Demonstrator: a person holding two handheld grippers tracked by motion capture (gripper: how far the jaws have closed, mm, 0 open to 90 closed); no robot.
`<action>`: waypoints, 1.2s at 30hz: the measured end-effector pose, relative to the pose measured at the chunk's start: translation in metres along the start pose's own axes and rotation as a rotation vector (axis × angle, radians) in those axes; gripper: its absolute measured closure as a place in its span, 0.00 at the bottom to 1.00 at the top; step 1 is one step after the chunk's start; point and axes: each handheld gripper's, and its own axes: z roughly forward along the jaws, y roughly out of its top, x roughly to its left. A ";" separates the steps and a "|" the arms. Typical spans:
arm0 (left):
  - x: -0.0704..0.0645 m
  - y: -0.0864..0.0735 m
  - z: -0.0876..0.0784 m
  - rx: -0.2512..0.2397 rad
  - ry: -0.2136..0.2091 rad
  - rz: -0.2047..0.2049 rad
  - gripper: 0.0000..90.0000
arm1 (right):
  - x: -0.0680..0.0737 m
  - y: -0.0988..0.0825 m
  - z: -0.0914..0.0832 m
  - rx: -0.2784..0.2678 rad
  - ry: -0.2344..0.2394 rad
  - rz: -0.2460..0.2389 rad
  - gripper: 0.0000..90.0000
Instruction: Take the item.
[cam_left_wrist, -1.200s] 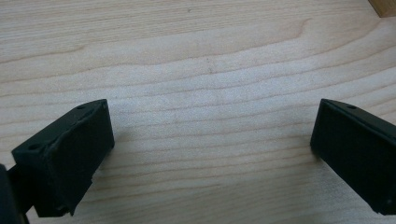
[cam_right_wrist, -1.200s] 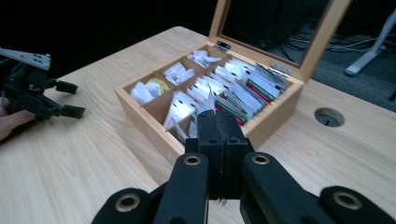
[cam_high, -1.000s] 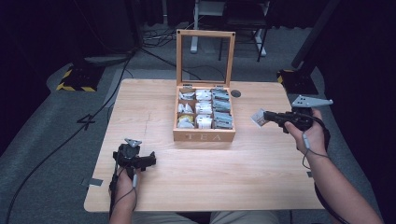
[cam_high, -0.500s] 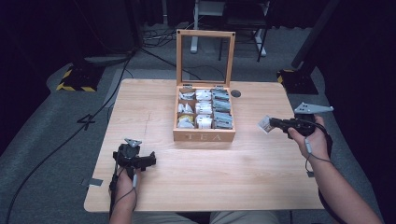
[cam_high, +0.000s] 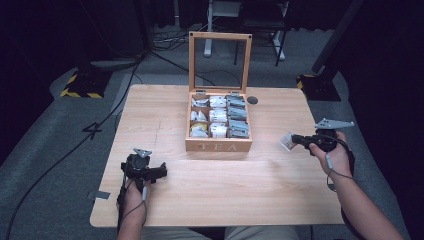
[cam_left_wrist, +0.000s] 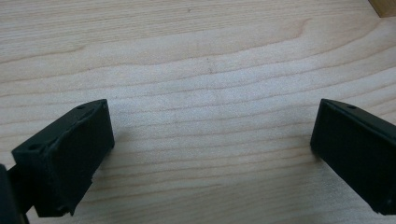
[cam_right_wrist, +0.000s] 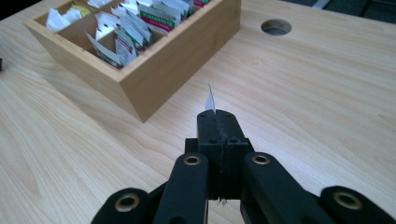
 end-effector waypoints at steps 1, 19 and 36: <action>0.000 0.000 0.000 0.000 0.000 0.000 0.00 | -0.001 -0.002 0.001 0.005 -0.002 0.010 1.00; 0.000 0.000 0.000 0.000 0.000 0.000 0.00 | -0.012 -0.028 0.018 0.141 0.008 0.083 1.00; 0.000 0.000 0.000 0.000 0.000 0.000 0.00 | -0.022 -0.038 0.023 0.110 -0.043 0.123 0.58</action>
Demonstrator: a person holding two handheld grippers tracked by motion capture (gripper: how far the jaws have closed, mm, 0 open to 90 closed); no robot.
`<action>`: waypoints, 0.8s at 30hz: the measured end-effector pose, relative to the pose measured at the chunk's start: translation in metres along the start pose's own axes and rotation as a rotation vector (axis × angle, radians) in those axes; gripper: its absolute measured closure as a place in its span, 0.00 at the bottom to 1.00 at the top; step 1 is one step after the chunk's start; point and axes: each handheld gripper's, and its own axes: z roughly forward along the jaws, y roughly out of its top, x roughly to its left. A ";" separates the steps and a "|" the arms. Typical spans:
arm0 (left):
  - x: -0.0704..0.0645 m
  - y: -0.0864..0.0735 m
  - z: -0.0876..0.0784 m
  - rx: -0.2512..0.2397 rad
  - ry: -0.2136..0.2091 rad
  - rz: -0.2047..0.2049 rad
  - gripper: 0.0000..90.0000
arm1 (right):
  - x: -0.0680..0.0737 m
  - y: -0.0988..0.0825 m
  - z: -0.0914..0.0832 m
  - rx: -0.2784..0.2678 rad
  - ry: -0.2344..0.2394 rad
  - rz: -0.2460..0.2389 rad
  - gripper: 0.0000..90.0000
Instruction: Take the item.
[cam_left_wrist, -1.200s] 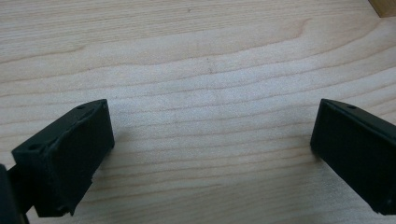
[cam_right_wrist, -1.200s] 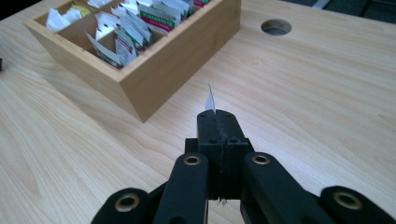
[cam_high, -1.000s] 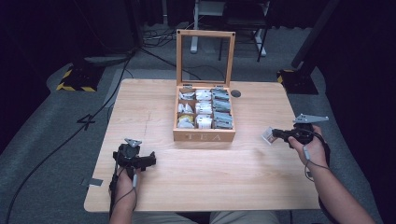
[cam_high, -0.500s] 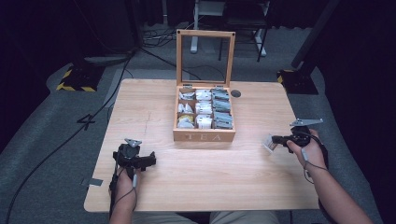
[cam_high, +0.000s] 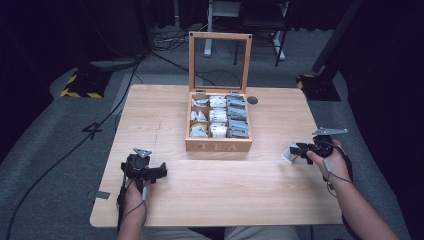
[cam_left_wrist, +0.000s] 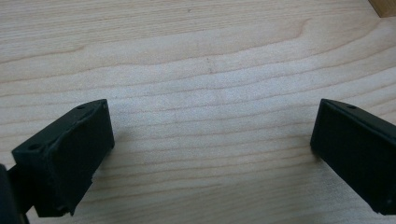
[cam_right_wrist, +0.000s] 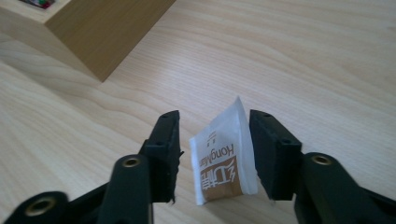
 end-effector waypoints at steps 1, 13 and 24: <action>0.000 0.000 0.000 0.000 0.000 0.000 0.00 | -0.001 0.000 0.000 -0.010 -0.014 -0.008 0.56; 0.000 0.000 0.000 0.000 0.000 0.000 0.00 | -0.001 0.006 -0.011 -0.086 -0.056 -0.025 0.52; 0.000 0.000 0.000 0.000 0.000 0.000 0.00 | 0.032 0.013 -0.031 -0.120 0.032 -0.092 0.52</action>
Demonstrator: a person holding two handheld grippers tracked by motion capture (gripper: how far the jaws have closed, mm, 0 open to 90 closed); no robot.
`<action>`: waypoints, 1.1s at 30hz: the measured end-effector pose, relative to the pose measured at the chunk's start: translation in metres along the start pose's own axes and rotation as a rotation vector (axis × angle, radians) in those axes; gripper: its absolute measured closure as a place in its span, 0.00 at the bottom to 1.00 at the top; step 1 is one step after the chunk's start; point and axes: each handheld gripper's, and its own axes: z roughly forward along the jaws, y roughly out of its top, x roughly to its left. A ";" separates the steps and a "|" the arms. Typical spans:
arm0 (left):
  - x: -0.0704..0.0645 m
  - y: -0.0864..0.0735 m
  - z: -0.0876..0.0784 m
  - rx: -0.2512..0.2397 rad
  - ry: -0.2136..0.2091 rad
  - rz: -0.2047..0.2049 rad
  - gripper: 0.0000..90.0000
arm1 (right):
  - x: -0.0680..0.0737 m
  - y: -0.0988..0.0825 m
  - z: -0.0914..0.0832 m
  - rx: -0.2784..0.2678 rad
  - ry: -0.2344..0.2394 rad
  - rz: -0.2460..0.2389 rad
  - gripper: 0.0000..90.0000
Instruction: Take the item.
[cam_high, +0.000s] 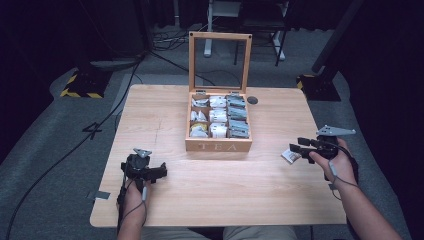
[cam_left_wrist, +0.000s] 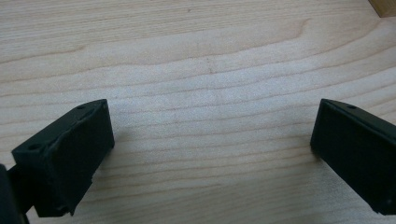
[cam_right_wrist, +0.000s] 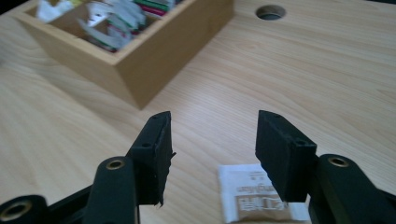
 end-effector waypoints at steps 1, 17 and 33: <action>0.000 0.000 0.000 0.000 0.000 0.000 0.00 | 0.005 0.000 -0.002 -0.001 0.018 -0.008 0.52; 0.000 0.000 -0.001 0.005 -0.002 0.000 0.00 | 0.073 -0.029 0.003 -0.013 0.182 -0.139 0.51; 0.000 0.000 -0.001 0.005 -0.002 0.001 0.00 | 0.092 -0.087 0.042 0.092 0.173 -0.185 0.47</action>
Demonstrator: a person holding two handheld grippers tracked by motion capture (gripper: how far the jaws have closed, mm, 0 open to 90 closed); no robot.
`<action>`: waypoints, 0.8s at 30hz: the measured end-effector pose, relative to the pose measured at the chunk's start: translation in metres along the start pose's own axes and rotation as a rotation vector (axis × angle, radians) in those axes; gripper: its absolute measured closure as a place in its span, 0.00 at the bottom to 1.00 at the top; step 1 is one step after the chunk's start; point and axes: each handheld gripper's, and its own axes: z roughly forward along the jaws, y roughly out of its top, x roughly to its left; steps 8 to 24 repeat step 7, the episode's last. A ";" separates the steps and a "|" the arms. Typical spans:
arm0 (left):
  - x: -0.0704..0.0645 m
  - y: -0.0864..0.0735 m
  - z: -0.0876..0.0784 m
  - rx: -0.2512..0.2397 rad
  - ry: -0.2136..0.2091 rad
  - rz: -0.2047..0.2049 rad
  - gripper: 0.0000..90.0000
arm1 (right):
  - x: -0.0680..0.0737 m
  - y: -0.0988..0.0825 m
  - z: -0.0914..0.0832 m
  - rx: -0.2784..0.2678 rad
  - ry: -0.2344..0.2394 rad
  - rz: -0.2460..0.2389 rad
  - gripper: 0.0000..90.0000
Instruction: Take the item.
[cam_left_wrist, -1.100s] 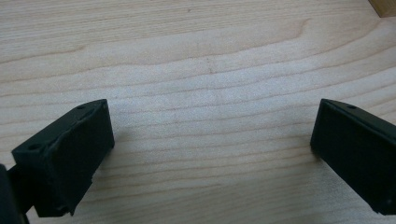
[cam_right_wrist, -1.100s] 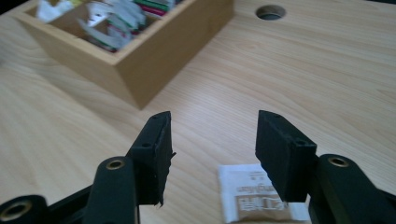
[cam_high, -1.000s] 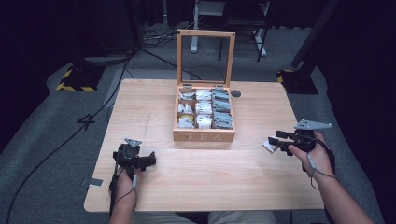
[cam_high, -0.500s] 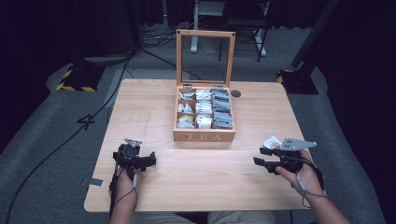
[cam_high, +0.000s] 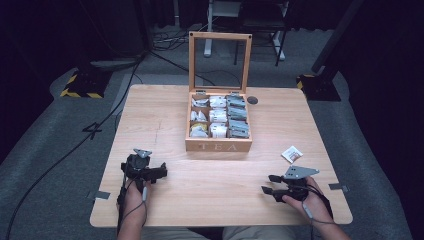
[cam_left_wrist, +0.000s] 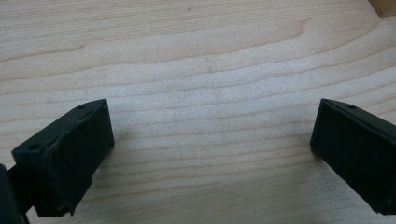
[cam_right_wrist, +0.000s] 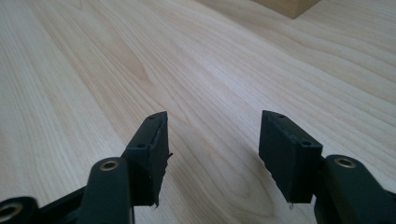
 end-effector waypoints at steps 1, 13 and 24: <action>0.000 0.000 0.000 0.001 0.000 -0.001 0.00 | 0.001 -0.001 0.001 0.008 -0.009 -0.009 0.46; 0.000 0.000 0.000 0.001 0.000 -0.001 0.00 | 0.006 -0.001 0.006 0.014 -0.056 -0.069 0.38; 0.000 0.000 0.000 0.001 0.000 -0.001 0.00 | 0.006 -0.001 0.006 0.014 -0.056 -0.069 0.38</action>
